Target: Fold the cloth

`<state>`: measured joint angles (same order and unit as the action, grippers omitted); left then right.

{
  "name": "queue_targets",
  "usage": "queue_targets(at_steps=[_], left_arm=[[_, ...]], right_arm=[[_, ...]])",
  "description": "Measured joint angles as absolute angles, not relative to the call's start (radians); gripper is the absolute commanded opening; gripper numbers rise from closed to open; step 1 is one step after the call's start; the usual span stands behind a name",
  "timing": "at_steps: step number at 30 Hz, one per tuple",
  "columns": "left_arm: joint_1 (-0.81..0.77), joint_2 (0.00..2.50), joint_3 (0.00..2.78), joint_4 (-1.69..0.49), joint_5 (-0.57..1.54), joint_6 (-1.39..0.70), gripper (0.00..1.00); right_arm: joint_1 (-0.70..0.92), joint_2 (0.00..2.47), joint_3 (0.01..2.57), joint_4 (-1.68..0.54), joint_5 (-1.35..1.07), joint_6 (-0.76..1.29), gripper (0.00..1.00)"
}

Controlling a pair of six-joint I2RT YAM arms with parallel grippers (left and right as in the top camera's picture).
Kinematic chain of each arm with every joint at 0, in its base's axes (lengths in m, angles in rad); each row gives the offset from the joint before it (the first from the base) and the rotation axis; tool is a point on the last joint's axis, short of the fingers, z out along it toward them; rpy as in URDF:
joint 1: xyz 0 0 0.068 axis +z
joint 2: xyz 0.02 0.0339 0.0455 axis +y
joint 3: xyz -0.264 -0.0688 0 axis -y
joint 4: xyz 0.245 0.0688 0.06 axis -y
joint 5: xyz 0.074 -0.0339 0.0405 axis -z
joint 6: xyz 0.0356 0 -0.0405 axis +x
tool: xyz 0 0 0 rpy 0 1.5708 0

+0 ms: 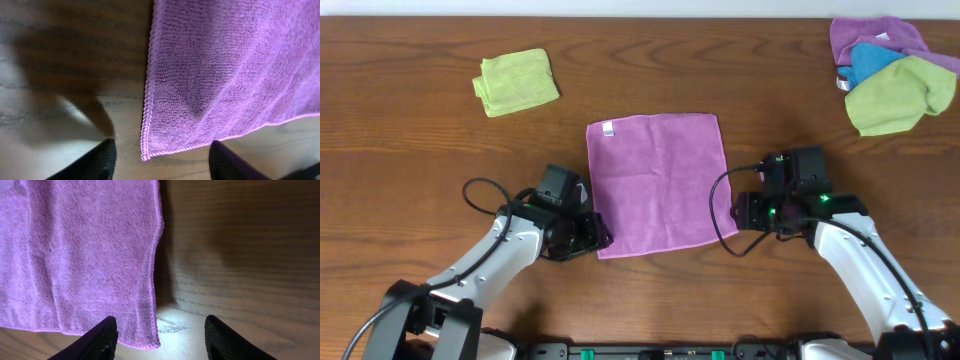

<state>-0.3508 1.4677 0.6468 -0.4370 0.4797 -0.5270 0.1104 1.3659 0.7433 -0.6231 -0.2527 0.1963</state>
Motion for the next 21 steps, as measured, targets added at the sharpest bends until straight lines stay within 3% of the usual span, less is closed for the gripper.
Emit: queue_targets(at_steps=[2, 6, 13, 19, 21], left_arm=[[-0.351, 1.468, 0.641, -0.426, 0.484, -0.527, 0.7], [-0.351, 1.458, 0.627, -0.4, 0.511, -0.529, 0.95], [-0.351, 1.452, 0.622, -0.387, 0.535, -0.527, 0.95], [-0.351, 1.453, 0.575, -0.235, 0.643, -0.516, 0.95], [-0.351, 1.453, 0.569, -0.194, 0.675, -0.517, 0.96]], right_arm=[[0.109, 1.366, 0.743, -0.619, -0.258, 0.192, 0.57], [0.064, 1.374, 0.743, -0.614, -0.299, 0.174, 0.57], [-0.062, 1.445, 0.743, -0.605, -0.448, 0.111, 0.7], [-0.064, 1.478, 0.725, -0.605, -0.513, 0.09, 0.95], [-0.064, 1.478, 0.725, -0.604, -0.546, 0.085, 0.99]])
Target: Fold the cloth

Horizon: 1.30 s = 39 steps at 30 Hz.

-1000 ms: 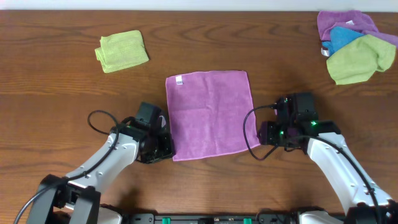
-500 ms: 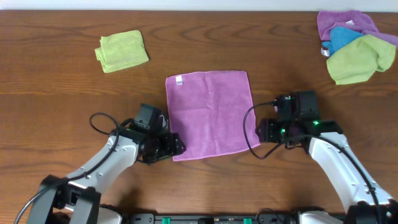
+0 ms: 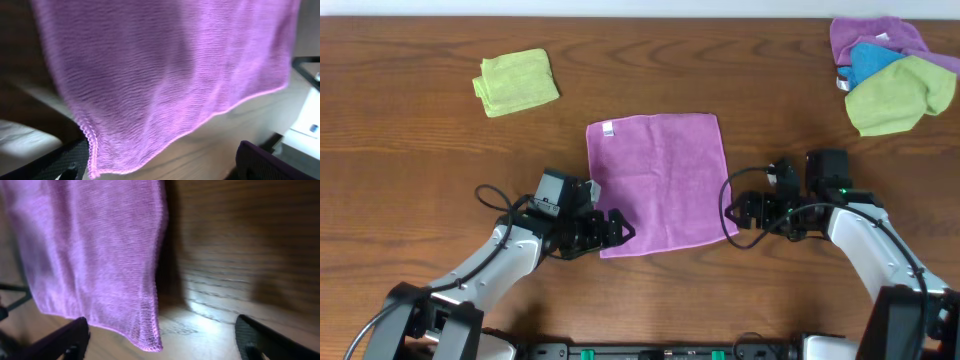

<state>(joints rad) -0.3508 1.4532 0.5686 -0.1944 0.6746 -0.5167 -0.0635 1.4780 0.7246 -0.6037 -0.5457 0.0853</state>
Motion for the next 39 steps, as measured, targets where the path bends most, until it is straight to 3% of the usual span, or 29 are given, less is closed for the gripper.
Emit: queue_targets(at_steps=[10, 19, 33, 39], left_arm=[[-0.351, 1.453, 0.566, -0.082, 0.708, -0.527, 0.95], [-0.351, 1.451, 0.573, -0.298, 0.67, -0.543, 0.95], [-0.352, 1.452, 0.598, -0.318, 0.636, -0.55, 0.95], [-0.339, 1.455, 0.769, -0.457, 0.605, -0.517, 0.95]], right_arm=[[-0.064, 1.478, 0.724, -0.587, -0.666, 0.129, 0.99], [-0.064, 1.478, 0.724, -0.636, -0.62, 0.142, 0.99], [-0.063, 1.478, 0.724, -0.643, -0.6, 0.141, 0.95], [-0.063, 1.478, 0.724, -0.643, -0.596, 0.141, 0.96]])
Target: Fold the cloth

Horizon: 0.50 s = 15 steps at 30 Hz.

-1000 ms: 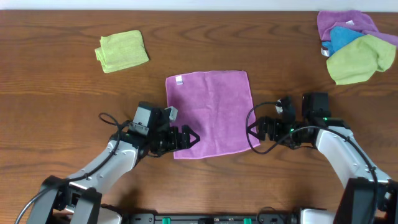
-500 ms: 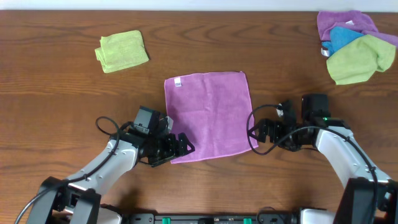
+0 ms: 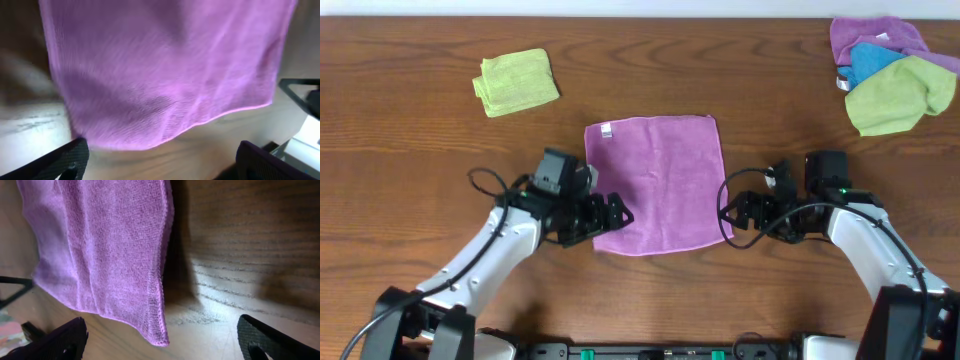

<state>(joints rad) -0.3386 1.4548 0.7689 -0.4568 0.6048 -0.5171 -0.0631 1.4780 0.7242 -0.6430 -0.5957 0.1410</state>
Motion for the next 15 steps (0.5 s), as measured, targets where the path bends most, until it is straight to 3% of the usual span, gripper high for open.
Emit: queue_targets(at_steps=[9, 15], left_arm=[[-0.309, 1.455, 0.807, -0.597, 0.556, -0.456, 0.95], [-0.284, 1.455, 0.756, -0.576, 0.535, -0.432, 0.95]], right_arm=[[-0.063, 1.478, 0.724, -0.638, -0.594, 0.141, 0.98], [-0.063, 1.478, 0.724, -0.631, -0.594, 0.141, 0.97]])
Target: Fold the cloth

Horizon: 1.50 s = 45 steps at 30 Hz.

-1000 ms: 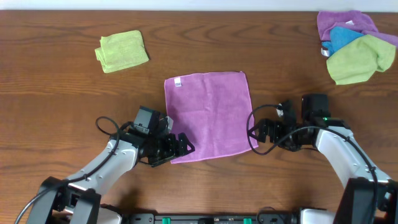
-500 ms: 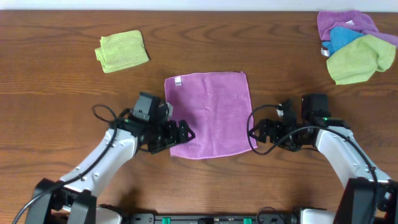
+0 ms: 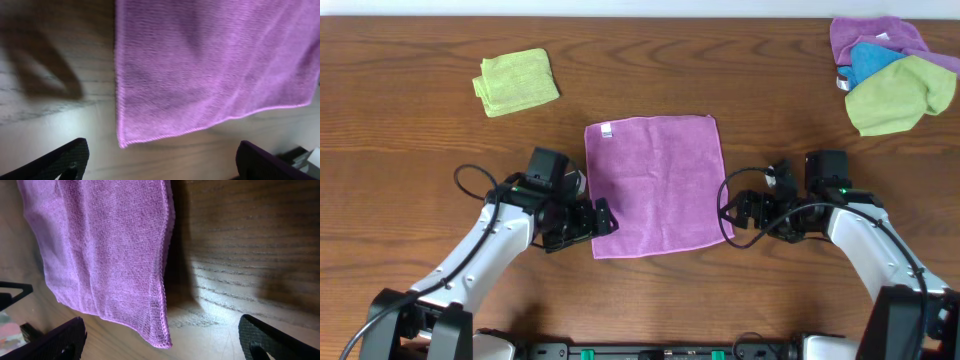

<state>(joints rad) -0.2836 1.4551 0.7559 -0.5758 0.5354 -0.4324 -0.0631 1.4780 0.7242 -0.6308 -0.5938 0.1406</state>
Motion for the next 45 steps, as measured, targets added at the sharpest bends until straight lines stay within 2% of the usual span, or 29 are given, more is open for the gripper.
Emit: queue_targets(at_steps=[16, 21, 33, 45], left_arm=[[-0.276, 1.455, 0.621, -0.41, 0.579, -0.443, 0.95], [-0.276, 1.452, 0.604, -0.367, 0.607, -0.468, 0.95], [-0.276, 1.445, 0.563, -0.279, 0.673, -0.55, 0.95], [-0.336, 1.446, 0.546, -0.179, 0.673, -0.67, 0.95]], right_arm=[[-0.063, 1.514, 0.724, -0.553, -0.607, 0.136, 0.89], [-0.063, 1.61, 0.724, -0.506, -0.656, 0.124, 0.89], [-0.064, 1.667, 0.732, -0.535, -0.793, 0.105, 0.9], [-0.064, 1.682, 0.729, -0.544, -0.828, 0.086, 0.8]])
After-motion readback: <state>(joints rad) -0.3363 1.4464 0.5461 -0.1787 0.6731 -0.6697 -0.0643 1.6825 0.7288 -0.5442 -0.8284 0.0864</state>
